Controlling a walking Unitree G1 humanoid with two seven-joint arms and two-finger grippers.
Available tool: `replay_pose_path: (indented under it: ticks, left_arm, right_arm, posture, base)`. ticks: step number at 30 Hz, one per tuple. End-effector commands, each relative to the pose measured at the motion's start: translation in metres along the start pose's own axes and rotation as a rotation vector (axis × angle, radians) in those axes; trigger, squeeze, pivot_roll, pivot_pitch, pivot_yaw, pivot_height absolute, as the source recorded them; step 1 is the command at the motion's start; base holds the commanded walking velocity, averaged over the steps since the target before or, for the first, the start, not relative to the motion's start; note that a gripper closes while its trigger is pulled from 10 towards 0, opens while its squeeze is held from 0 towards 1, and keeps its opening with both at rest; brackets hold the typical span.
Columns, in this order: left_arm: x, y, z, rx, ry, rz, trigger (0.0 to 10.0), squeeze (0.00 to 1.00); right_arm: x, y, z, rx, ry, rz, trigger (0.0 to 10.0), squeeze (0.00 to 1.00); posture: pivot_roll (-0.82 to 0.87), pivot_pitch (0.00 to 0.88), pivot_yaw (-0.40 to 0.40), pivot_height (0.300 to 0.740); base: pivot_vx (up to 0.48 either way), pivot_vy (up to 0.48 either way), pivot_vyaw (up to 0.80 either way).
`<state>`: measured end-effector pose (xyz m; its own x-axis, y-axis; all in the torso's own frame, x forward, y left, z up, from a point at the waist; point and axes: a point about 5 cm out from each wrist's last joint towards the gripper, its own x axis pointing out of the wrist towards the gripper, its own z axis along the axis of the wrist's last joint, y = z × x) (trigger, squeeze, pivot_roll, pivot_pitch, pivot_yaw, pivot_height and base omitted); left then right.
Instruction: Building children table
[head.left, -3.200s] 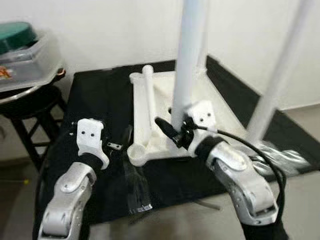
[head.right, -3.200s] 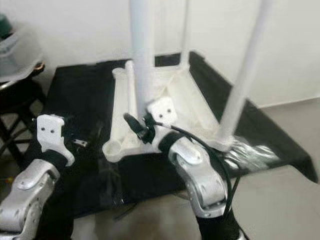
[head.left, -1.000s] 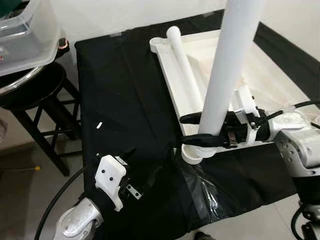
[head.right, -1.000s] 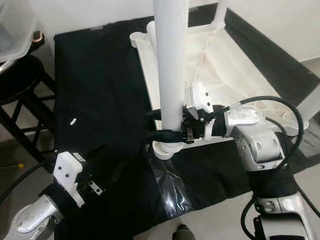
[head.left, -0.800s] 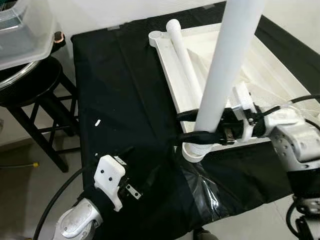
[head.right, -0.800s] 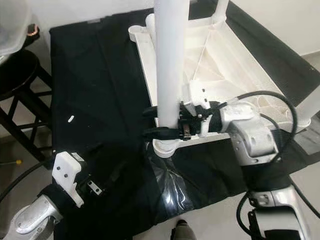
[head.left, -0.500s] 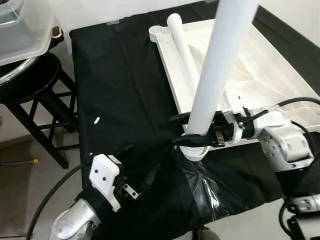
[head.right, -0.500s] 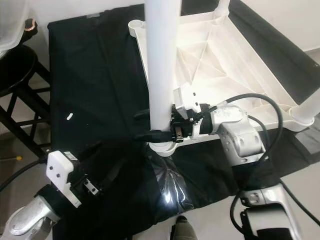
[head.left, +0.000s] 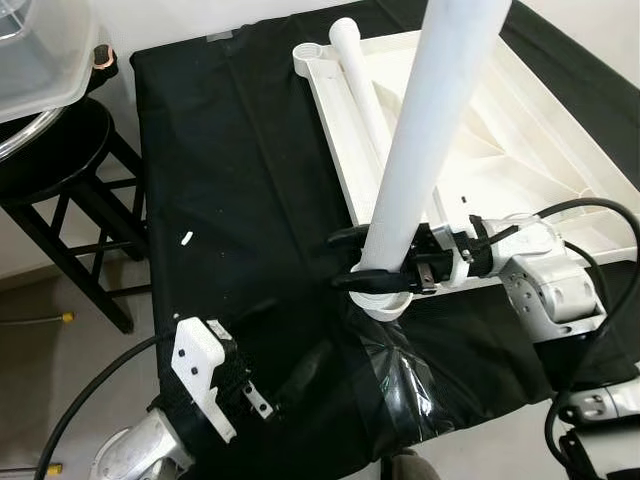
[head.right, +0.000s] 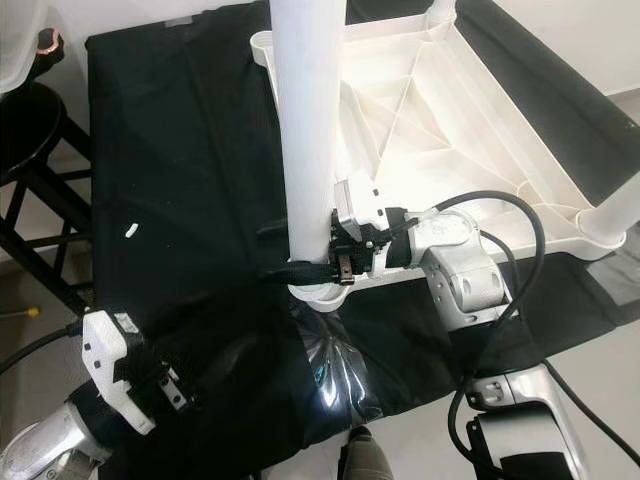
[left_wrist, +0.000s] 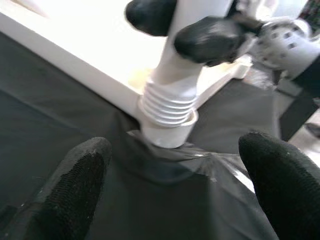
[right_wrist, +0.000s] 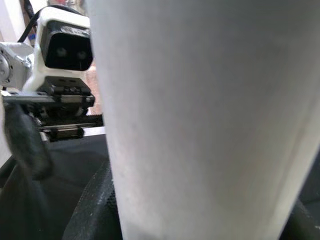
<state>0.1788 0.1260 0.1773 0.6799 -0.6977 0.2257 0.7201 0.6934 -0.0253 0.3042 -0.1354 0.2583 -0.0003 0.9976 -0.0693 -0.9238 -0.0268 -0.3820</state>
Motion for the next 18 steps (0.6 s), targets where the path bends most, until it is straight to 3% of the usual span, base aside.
replay_pose_path:
  ticks: [1,18]
  left_arm:
    - [-0.003,-0.005,-0.001,-0.022,0.012,-0.031,10.0,0.0]
    - [-0.003,-0.008,-0.001,-0.041,-0.001,-0.04,10.0,0.0]
  right_arm:
    - [0.006,0.005,-0.009,0.016,0.029,0.035,10.0,0.0]
    - [-0.006,0.01,-0.017,0.136,-0.043,-0.067,10.0,0.0]
  posture:
    - [0.05,0.347,0.032,0.74]
    - [0.04,0.349,0.028,0.74]
  base:
    - [0.0,0.0,0.0]
    - [0.0,0.0,0.0]
